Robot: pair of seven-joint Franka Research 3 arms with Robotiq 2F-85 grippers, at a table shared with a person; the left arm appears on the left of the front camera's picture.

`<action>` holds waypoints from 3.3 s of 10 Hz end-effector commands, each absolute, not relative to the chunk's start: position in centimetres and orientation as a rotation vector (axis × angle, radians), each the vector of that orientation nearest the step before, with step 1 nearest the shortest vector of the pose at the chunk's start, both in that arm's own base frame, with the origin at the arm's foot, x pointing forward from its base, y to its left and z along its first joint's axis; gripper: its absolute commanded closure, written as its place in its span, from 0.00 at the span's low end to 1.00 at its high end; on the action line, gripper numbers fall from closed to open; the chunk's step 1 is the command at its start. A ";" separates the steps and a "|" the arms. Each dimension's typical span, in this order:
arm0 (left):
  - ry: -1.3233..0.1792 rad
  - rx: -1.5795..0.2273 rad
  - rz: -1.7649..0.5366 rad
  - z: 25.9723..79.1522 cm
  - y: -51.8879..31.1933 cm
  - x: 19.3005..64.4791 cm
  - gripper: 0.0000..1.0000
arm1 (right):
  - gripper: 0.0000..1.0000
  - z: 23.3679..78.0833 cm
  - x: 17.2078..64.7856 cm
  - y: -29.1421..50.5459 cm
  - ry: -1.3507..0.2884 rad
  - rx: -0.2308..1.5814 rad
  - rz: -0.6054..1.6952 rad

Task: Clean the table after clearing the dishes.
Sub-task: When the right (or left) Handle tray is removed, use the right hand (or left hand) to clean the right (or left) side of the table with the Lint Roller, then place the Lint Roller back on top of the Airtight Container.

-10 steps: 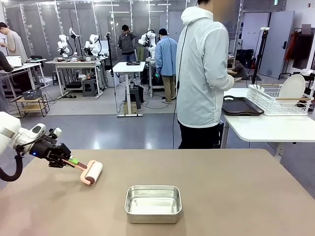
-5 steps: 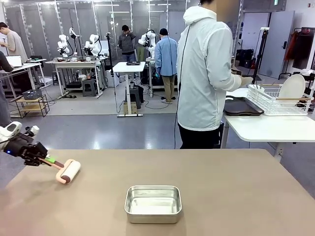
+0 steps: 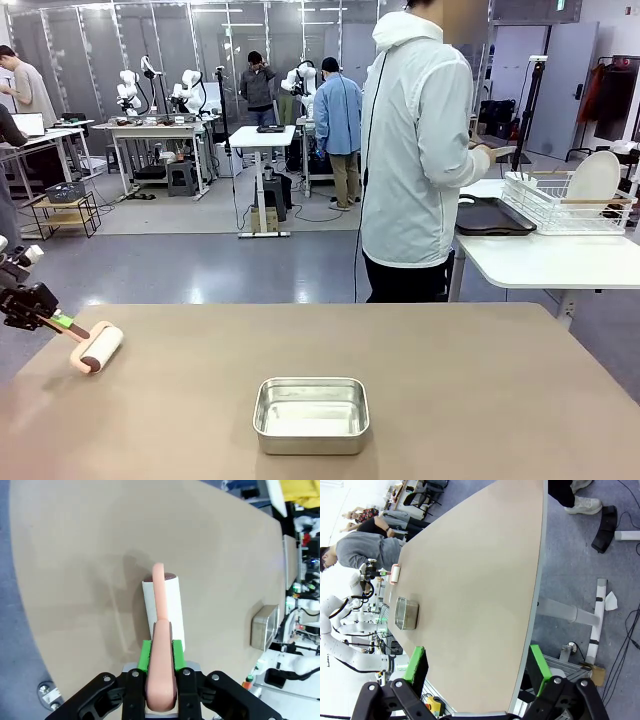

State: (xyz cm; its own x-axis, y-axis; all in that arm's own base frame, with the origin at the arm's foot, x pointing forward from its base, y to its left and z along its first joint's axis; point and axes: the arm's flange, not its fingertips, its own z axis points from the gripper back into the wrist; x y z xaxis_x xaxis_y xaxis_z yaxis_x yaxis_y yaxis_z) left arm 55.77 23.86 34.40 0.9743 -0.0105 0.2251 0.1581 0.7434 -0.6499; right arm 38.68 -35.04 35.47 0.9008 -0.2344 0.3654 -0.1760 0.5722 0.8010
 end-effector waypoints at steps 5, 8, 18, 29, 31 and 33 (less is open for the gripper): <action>-0.277 -0.477 -0.155 44.1 20.2 50.2 0.80 | 0.00 35.6 38.3 -34.6 -0.465 0.956 -0.031; -0.289 -0.331 -0.106 48.1 16.0 47.3 0.80 | 0.00 35.6 38.3 -34.6 -0.465 0.956 -0.031; -0.284 -0.448 -0.172 47.1 19.1 49.9 0.80 | 0.00 35.6 38.3 -34.6 -0.465 0.956 -0.031; -0.156 -0.131 -1.391 56.2 -12.5 40.5 0.80 | 0.00 35.6 38.3 -34.6 -0.465 0.956 -0.031; -0.161 -0.117 -1.485 56.5 -18.2 40.1 0.80 | 0.00 35.6 38.3 -34.6 -0.465 0.956 -0.031; -0.126 -0.183 -1.568 57.0 -23.9 40.5 0.80 | 0.00 35.6 38.3 -34.6 -0.465 0.956 -0.031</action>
State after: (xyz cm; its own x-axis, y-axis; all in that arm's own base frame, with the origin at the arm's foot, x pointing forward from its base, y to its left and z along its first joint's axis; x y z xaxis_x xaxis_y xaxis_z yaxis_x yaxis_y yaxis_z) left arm 38.85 -23.02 56.37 0.0184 -0.9839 0.1775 0.9998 0.0178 -0.0050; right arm 38.73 -34.98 35.47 0.9011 -0.2332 0.3656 -0.1768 0.5722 0.8008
